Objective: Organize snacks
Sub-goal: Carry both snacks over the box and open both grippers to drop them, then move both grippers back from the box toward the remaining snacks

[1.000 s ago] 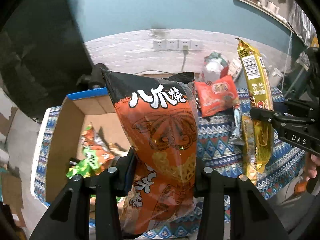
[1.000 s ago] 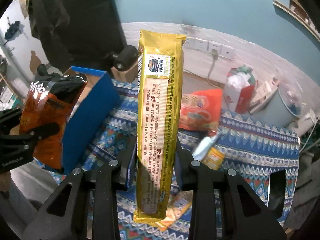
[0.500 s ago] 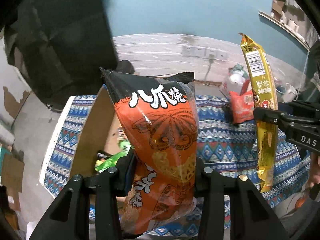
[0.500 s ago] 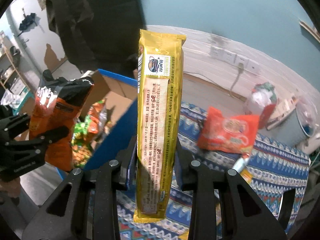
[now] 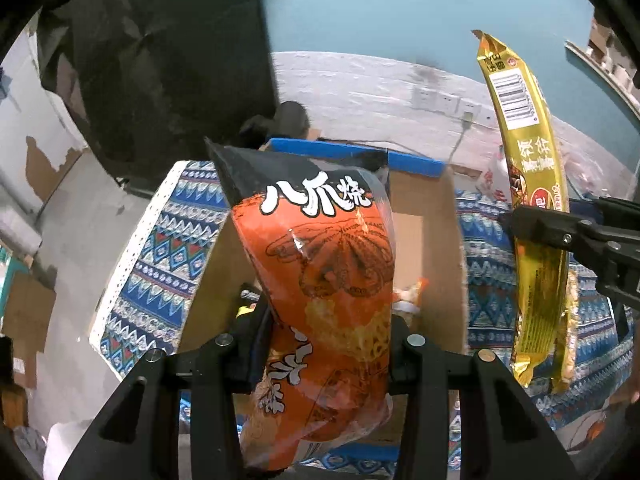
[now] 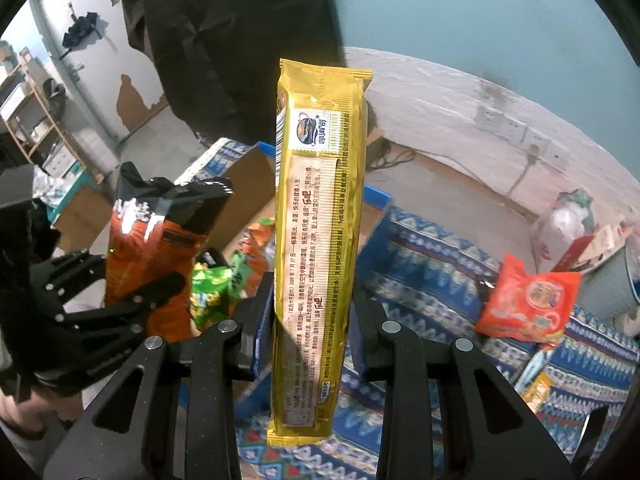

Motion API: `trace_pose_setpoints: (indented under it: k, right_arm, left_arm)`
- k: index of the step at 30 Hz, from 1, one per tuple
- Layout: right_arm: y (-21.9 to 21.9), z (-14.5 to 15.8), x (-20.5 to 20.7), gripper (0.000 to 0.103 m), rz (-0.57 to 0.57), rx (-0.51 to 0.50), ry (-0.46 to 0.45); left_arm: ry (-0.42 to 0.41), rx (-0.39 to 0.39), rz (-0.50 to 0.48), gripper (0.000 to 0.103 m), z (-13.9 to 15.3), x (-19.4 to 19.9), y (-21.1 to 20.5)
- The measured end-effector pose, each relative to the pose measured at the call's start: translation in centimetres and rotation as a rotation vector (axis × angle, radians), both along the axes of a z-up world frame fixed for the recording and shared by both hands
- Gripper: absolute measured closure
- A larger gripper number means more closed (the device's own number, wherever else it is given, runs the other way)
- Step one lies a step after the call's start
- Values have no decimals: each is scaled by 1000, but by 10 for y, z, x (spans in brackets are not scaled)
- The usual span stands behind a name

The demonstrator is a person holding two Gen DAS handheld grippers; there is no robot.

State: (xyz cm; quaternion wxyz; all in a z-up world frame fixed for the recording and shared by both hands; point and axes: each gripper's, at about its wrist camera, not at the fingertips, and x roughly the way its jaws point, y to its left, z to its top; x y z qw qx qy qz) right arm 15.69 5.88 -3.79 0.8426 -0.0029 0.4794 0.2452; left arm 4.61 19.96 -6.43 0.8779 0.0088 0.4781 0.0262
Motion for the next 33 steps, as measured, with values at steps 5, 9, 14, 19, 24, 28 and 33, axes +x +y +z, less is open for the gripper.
trace_pose_setpoints:
  k: [5, 9, 14, 19, 24, 28, 33]
  right_arm:
    - [22, -2, 4, 73, 29, 10, 19]
    - [38, -4, 9, 73, 45, 16, 30]
    - [56, -8, 15, 73, 55, 33, 49]
    - [72, -18, 22, 72, 65, 41, 86]
    - [84, -35, 23, 72, 82, 17, 133]
    - [84, -37, 22, 70, 79, -5, 130]
    - [70, -30, 21, 47, 44, 2, 118]
  left_arm:
    - [32, -10, 38, 58, -10, 4, 14]
    - [53, -18, 74, 50, -15, 5, 24]
    - [14, 9, 100, 31, -5, 1, 29]
    - [6, 10, 114, 30, 1, -3, 36]
    - [12, 22, 115, 30, 1, -4, 39]
    - [13, 20, 115, 30, 2, -4, 39]
    - [1, 19, 93, 30, 5, -6, 31]
